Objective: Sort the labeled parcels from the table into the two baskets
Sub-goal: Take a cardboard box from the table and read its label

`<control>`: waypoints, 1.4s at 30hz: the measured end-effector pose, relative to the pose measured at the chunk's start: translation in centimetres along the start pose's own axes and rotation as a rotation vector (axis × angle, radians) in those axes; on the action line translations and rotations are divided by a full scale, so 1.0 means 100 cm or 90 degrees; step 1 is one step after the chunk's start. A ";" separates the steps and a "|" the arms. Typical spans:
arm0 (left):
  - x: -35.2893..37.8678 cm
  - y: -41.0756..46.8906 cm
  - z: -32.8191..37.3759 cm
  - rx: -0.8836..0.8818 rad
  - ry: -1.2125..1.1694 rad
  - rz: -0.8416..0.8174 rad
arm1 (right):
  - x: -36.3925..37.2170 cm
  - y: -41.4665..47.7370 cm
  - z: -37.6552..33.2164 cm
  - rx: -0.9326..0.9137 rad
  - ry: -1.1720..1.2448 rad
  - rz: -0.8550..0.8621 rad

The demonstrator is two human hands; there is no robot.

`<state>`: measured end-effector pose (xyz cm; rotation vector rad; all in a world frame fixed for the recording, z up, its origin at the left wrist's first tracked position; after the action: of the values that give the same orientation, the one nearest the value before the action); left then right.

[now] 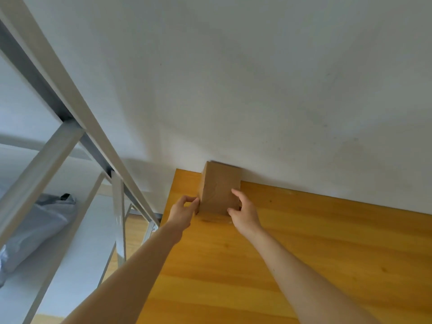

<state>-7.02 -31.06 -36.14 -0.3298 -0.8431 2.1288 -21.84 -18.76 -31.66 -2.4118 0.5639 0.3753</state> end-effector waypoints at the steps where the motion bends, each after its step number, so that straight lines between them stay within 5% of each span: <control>1: 0.002 0.000 0.001 -0.002 -0.014 -0.014 | -0.001 -0.001 0.000 -0.002 0.010 0.004; 15: 0.032 -0.020 0.023 0.053 -0.151 -0.091 | -0.027 -0.041 0.006 -0.008 0.209 0.071; 20: 0.054 -0.043 0.038 0.039 -0.100 -0.196 | -0.037 -0.063 0.005 -0.026 0.293 0.031; 37: 0.149 -0.154 0.090 0.206 -0.038 -0.258 | -0.096 -0.171 0.002 -0.086 0.527 -0.130; 42: 0.184 -0.178 0.071 0.138 -0.074 -0.280 | -0.108 -0.194 0.009 -0.144 0.604 -0.139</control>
<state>-11.81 -12.18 -18.11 0.0878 -0.6681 1.8127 -21.94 -1.09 -18.16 -2.7417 0.6488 -0.8927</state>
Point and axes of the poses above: each hand's wrist, its own y-axis towards the middle knuckle, its own x-axis out of the palm, z = x × y, the point moved 8 cm from there along y, towards the middle knuckle, and after that the axes turned 14 degrees about -z, right-handed, at the moved point
